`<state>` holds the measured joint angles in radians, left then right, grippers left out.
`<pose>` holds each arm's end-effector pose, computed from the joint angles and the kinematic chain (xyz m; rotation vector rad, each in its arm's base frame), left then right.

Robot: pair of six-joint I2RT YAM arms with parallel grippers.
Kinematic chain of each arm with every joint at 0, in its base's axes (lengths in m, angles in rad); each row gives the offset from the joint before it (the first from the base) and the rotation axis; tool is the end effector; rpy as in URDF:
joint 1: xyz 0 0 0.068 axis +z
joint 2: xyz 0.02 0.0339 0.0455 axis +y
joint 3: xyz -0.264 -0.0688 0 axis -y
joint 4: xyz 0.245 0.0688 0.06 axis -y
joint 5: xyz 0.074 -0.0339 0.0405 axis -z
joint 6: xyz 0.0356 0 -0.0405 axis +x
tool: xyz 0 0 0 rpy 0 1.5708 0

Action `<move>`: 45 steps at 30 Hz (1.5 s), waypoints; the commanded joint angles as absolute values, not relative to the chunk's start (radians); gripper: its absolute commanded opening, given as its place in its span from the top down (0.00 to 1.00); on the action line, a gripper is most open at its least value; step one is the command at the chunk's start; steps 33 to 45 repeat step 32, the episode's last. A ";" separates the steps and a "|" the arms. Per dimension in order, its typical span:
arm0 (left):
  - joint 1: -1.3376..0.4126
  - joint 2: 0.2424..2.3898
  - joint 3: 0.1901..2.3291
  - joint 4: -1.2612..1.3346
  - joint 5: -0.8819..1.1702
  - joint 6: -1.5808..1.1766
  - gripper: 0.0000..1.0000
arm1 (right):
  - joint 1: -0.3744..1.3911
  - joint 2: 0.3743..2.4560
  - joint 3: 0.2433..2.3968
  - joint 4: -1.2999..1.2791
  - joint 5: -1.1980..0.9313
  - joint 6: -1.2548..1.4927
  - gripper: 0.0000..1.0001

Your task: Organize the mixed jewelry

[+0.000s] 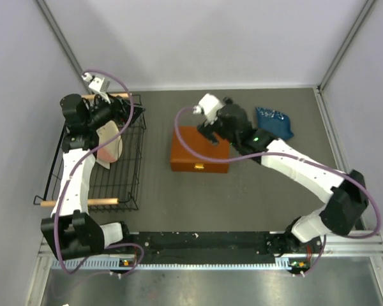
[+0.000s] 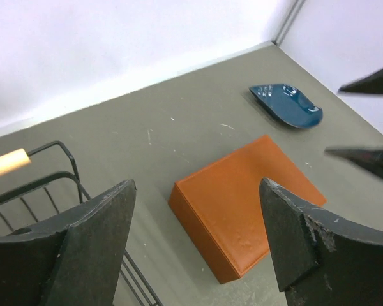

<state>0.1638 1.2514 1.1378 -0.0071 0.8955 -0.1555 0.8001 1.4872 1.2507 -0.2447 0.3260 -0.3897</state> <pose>0.2836 0.0187 0.3844 0.4086 1.6506 -0.7457 0.2490 0.2401 0.3276 -0.9632 1.7818 -0.0757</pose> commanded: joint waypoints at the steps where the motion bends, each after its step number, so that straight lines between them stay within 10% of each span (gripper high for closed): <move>1: 0.132 1.169 1.164 -0.043 0.761 -0.080 0.13 | 0.681 1.373 1.391 -0.261 0.388 -0.327 0.01; 12: 0.046 1.129 1.327 -0.117 0.503 -0.078 0.01 | 0.407 1.264 1.551 -0.344 0.376 -0.129 0.01; 45: -0.054 1.158 1.381 -0.163 0.250 -0.054 0.01 | 0.399 1.221 1.525 -0.325 0.456 -0.141 0.01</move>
